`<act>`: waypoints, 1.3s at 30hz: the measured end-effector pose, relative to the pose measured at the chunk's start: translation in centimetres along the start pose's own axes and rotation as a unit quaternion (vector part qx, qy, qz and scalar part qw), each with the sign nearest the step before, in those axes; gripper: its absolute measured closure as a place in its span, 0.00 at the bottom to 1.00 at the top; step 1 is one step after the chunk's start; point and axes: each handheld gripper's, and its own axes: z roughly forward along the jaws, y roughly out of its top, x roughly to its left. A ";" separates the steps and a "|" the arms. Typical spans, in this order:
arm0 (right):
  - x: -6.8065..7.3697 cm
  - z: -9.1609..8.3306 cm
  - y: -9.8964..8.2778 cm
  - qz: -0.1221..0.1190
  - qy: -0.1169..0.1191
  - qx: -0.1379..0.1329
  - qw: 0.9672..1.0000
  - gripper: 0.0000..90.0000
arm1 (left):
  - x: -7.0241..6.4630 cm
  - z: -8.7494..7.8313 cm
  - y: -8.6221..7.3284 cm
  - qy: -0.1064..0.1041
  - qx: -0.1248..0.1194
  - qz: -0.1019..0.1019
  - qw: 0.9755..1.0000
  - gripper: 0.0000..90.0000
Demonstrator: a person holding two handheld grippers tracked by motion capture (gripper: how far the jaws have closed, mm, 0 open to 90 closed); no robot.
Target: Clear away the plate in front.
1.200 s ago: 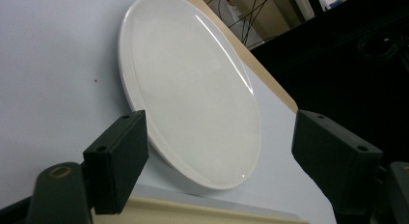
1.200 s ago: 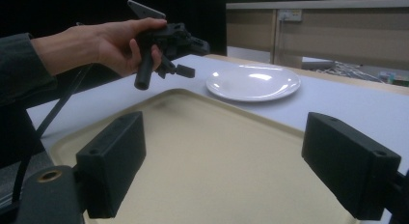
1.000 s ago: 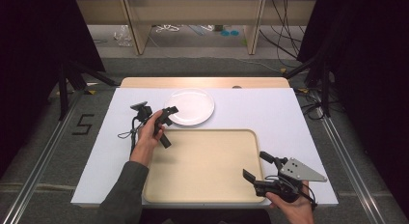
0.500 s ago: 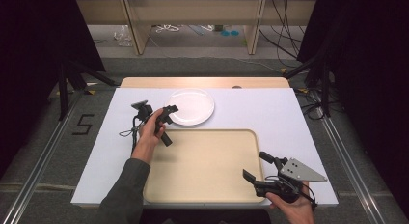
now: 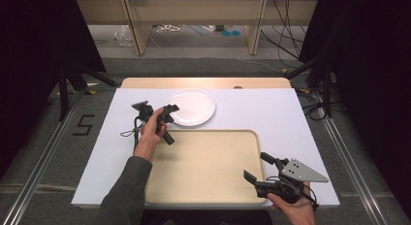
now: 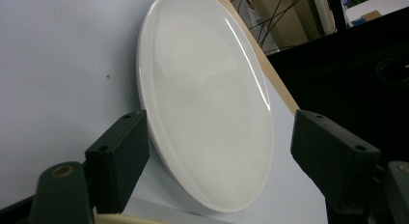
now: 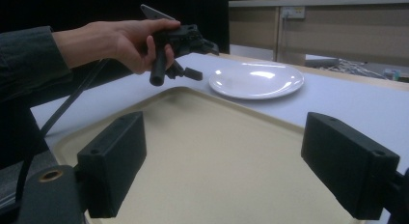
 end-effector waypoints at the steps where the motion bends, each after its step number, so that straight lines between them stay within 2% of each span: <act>1: 0.0 0.0 0.0 0.000 0.000 0.000 1.000 0.19 | 0.1 0.1 0.1 0.002 0.002 -0.003 1.000 0.24; 3: 0.0 0.0 0.0 0.001 0.001 0.001 1.000 0.19 | 0.4 0.3 0.3 0.014 -0.001 -0.015 1.000 0.24; 5: 0.0 -0.1 0.0 -0.002 0.002 0.003 1.000 0.19 | 0.4 0.5 0.3 0.008 -0.010 -0.018 1.000 0.24; 10: 0.0 -0.1 0.0 -0.001 0.002 0.006 1.000 0.19 | 0.3 0.7 0.1 0.006 -0.004 -0.021 1.000 0.24; 11: 0.0 -0.1 0.0 -0.001 0.002 0.006 1.000 0.19 | 0.4 0.7 0.0 -0.001 0.001 -0.016 1.000 0.24; 14: 0.0 0.0 0.0 -0.001 0.002 0.002 1.000 0.19 | 0.5 1.0 -0.1 0.002 0.011 -0.020 1.000 0.25; 15: 0.0 0.0 0.0 0.000 0.005 -0.001 1.000 0.20 | 0.7 1.1 -0.1 0.005 0.006 -0.024 1.000 0.24; 16: 0.0 -0.1 0.1 -0.003 0.007 0.008 1.000 0.20 | 0.6 1.3 -0.1 0.004 0.000 -0.033 0.999 0.25; 18: 0.0 -0.2 0.1 -0.003 0.006 0.010 1.000 0.20 | 0.7 1.3 -0.1 0.007 -0.001 -0.034 0.999 0.25; 19: -0.1 -0.1 0.0 -0.002 0.007 0.003 1.000 0.20 | 0.7 1.4 -0.1 0.007 -0.002 -0.033 0.999 0.25; 20: -0.1 -0.1 0.0 -0.002 0.007 0.003 1.000 0.20 | 0.8 1.3 -0.1 0.006 0.005 -0.028 1.000 0.25; 21: -0.1 -0.1 0.0 -0.001 0.007 0.003 1.000 0.20 | 0.6 1.5 -0.1 0.002 0.000 -0.040 0.999 0.25; 23: -0.1 -0.2 0.1 -0.002 0.005 0.007 1.000 0.20 | 0.6 1.5 -0.2 0.005 0.003 -0.042 0.999 0.25; 24: 0.0 -0.2 0.1 -0.002 0.005 0.010 1.000 0.20 | 0.8 1.4 -0.2 0.010 0.014 -0.031 0.999 0.25; 25: 0.0 -0.2 0.1 -0.002 0.005 0.009 1.000 0.20 | 0.8 1.5 -0.2 0.010 0.011 -0.036 0.999 0.25; 30: 0.0 -0.2 0.1 -0.003 0.007 0.009 1.000 0.20 | 0.9 1.8 -0.2 -0.005 0.006 -0.055 0.998 0.26; 34: 0.0 0.0 0.0 -0.001 0.012 -0.003 1.000 0.20 | 0.9 2.0 -0.3 0.002 0.008 -0.056 0.998 0.28; 36: 0.0 0.0 0.0 -0.001 0.012 -0.003 1.000 0.20 | 0.9 2.1 -0.4 -0.002 0.009 -0.058 0.998 0.28; 37: 0.0 0.0 0.0 -0.001 0.012 -0.003 1.000 0.20 | 0.7 2.2 -0.4 0.009 0.009 -0.057 0.998 0.28; 39: 0.0 0.0 0.0 -0.001 0.012 -0.003 1.000 0.20 | 0.5 2.4 -0.4 0.005 0.008 -0.054 0.999 0.26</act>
